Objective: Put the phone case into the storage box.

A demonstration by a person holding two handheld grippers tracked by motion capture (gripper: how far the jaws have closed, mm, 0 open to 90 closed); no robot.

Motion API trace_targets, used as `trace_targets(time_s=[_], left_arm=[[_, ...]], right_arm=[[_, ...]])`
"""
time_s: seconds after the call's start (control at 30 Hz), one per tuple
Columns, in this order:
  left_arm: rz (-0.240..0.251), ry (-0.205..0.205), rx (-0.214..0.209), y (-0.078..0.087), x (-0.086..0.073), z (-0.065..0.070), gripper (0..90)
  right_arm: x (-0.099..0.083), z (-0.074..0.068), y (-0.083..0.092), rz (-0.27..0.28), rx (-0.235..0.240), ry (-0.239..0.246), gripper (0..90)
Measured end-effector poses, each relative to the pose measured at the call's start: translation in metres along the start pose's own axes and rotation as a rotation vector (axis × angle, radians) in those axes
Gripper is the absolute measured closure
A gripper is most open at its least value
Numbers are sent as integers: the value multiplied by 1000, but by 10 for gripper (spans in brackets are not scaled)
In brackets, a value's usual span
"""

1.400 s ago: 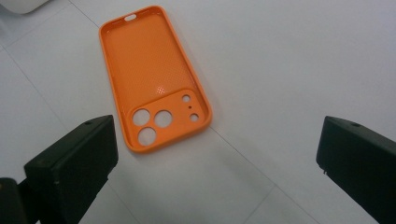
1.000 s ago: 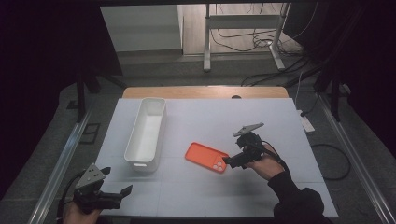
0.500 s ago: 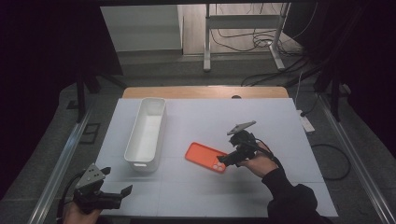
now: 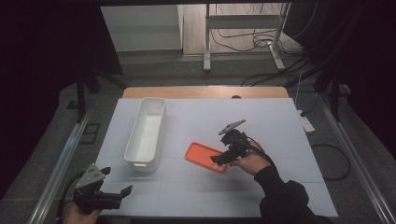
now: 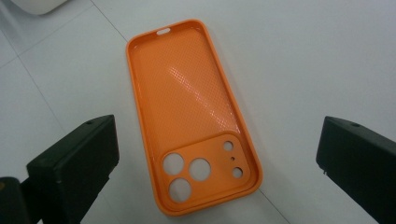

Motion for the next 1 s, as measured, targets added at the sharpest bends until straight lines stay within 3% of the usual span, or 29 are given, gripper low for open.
trace_targets(time_s=[0.17, 0.2, 0.23, 0.43, 0.5, 0.63, 1.0], left_arm=[[-2, -2, 1, 0, 0, 0, 4], [-2, -2, 0, 0, 0, 0, 4], [-2, -2, 0, 0, 0, 0, 5], [-3, -2, 0, 0, 0, 0, 5], [-3, -1, -1, 0, 0, 1, 5], [-4, -3, -1, 0, 0, 1, 5], [-4, -6, 1, -1, 0, 1, 6]], right_arm=[[-1, 2, -2, -14, -4, -6, 4], [-1, 2, -2, -18, -8, -5, 38], [-1, 3, -1, -20, -11, -4, 86], [-3, 0, 0, -32, 22, 37, 575], [-3, -1, 0, -37, 28, 41, 624], [-6, -4, -4, -42, 42, 60, 891], [-17, -7, -14, -79, 60, 63, 891]])
Point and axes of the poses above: each handheld gripper's, and its own axes: y roughly backward along the jaws, x roughly out of its top, z roughly to its right, the point moved 8 cm from there along -y, roughly forward along the jaws, and after that the axes turned 15 degrees about y, right-handed, at the moved point
